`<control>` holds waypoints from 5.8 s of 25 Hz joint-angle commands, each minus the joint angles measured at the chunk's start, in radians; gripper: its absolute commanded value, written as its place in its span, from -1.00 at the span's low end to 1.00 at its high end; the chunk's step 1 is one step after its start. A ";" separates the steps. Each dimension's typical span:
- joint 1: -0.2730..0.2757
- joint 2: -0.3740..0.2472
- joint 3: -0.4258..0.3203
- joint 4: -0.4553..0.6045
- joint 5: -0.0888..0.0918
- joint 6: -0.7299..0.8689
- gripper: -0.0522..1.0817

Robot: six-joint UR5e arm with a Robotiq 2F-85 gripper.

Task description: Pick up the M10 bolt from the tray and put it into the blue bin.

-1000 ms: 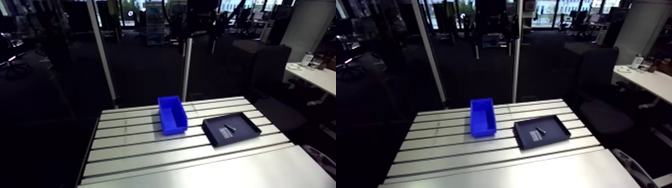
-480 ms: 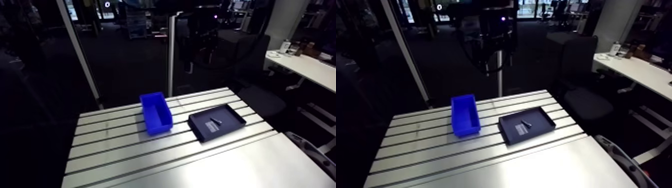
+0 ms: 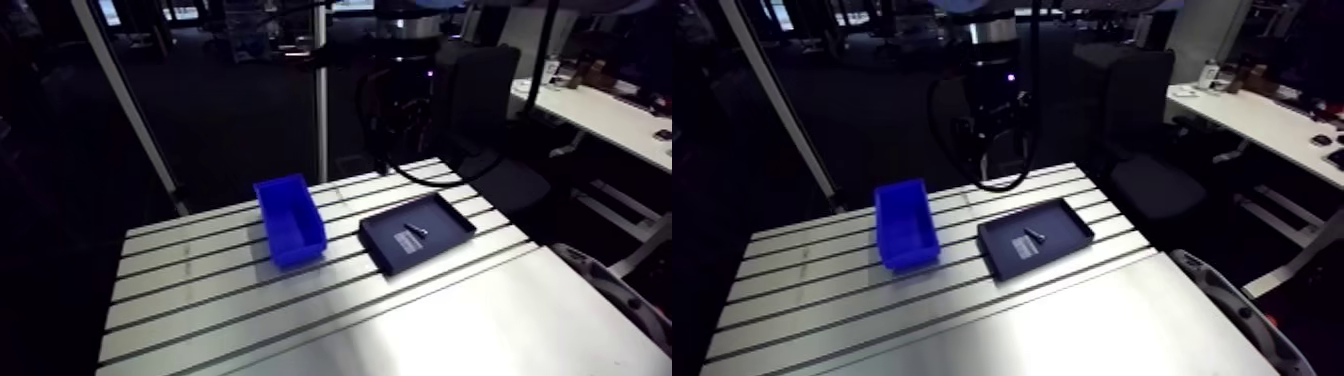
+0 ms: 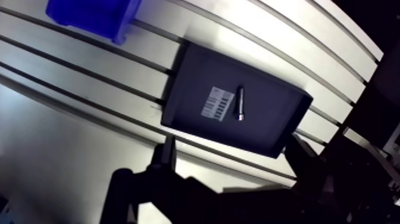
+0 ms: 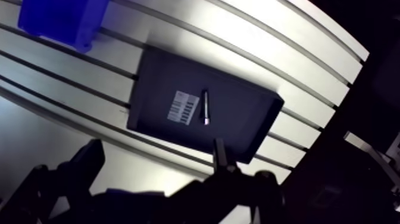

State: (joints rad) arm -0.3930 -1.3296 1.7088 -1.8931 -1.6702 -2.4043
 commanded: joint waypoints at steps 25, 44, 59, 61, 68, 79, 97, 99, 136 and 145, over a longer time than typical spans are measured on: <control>-0.158 0.057 0.180 -0.237 0.063 -0.080 -0.40; -0.141 0.125 0.182 -0.263 0.063 -0.065 -0.27; -0.139 0.174 0.145 -0.263 0.063 -0.099 -0.13; -0.139 0.174 0.144 -0.263 0.063 -0.102 -0.13; -0.139 0.179 0.147 -0.262 0.063 -0.108 -0.05; -0.139 0.200 0.147 -0.263 0.062 -0.105 0.03; -0.136 0.205 0.145 -0.263 0.060 -0.105 0.19; -0.136 0.205 0.145 -0.263 0.060 -0.105 0.19; -0.129 0.218 0.136 -0.277 0.056 -0.112 0.42; -0.129 0.217 0.137 -0.277 0.056 -0.112 0.46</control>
State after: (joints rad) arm -0.5217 -1.1114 1.8456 -2.1697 -1.6145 -2.5157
